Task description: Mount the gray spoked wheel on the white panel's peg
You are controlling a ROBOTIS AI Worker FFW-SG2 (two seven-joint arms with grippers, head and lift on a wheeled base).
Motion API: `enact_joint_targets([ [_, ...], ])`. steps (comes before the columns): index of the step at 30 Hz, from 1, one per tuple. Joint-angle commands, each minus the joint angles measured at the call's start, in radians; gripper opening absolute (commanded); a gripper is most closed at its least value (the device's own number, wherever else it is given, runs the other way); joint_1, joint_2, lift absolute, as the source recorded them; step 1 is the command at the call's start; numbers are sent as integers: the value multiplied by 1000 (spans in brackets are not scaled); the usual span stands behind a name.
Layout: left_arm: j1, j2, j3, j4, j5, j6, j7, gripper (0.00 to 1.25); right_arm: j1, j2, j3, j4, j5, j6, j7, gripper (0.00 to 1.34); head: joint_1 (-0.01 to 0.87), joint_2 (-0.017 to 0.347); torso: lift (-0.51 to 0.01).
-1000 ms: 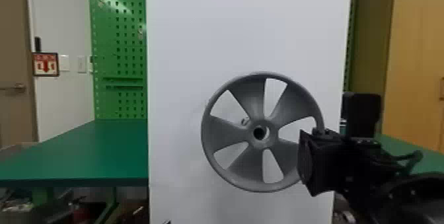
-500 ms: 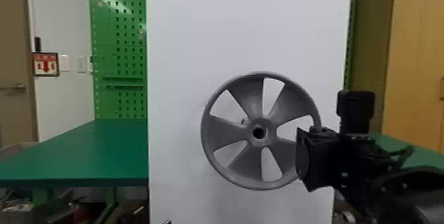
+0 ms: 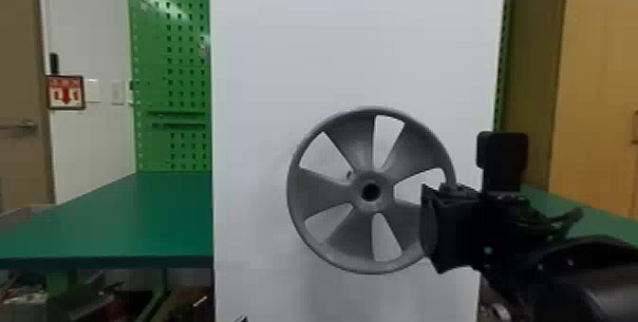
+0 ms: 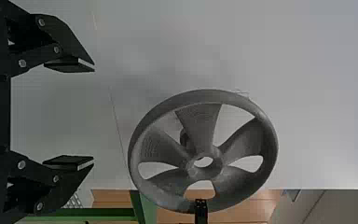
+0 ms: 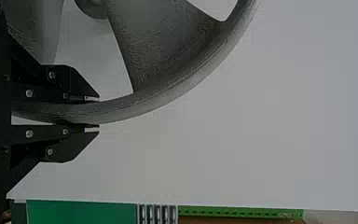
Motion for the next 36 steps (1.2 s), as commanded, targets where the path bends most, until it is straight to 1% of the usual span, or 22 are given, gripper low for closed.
enact_joint_targets([
  [1, 0, 0, -1, -1, 0, 0, 0, 712, -5, -2, 1, 14, 6, -6, 0, 152, 123, -8, -397],
  [19, -6, 6, -6, -1, 0, 0, 0, 712, -17, 0, 3, 63, 15, -33, 0, 152, 123, -8, -397],
  [30, -8, 8, -7, 1, 0, 0, 0, 710, -31, -10, 18, 101, 17, -78, 2, 152, 123, -8, -397],
  [36, -9, 8, -7, 1, -1, 0, 0, 709, -36, -14, 10, 119, 29, -95, 29, 152, 123, -8, -397],
])
